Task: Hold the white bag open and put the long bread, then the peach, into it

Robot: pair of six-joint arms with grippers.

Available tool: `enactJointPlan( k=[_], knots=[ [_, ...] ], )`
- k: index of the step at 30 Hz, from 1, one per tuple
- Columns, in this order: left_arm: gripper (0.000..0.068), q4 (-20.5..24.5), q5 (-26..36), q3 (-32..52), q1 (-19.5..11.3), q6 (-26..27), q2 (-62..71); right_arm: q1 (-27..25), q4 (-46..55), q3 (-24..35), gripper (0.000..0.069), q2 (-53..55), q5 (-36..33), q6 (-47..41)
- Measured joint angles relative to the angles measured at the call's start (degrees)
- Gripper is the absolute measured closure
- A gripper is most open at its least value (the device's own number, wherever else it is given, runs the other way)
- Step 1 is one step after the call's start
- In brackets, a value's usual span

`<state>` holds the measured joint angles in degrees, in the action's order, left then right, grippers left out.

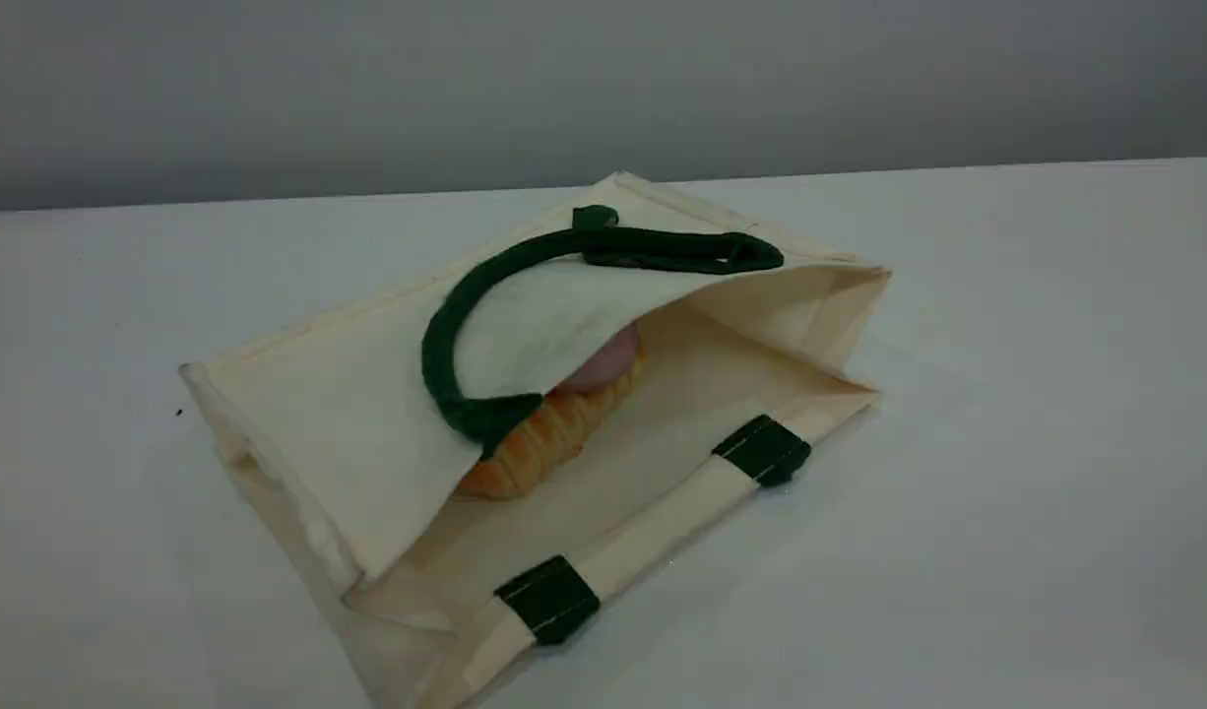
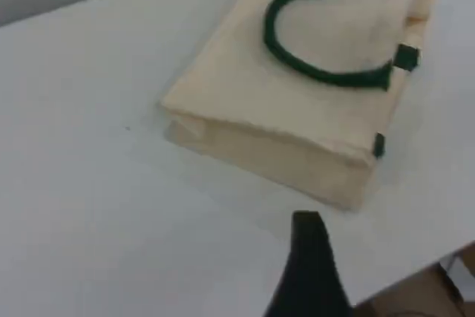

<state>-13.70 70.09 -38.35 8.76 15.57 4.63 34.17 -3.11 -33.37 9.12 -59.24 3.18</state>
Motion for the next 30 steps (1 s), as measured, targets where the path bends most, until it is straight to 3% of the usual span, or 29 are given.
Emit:
enactJointPlan(
  k=[5,19,30],
  knots=[
    [0.0199,-1.76,-0.83,7.18,0.00,0.00,-4.76,0.00,-0.37,3.45,0.0143,0.00,-1.38,-1.87],
    [0.0199,-0.77,-6.27,8.79,0.00,-0.23,-4.63,0.00,0.27,3.40,0.0143,0.00,-1.65,-1.87],
    [0.0199,12.65,-8.00,9.27,0.00,-13.23,-4.60,0.00,0.27,3.40,0.0148,0.00,-1.70,-1.81]
  ],
)
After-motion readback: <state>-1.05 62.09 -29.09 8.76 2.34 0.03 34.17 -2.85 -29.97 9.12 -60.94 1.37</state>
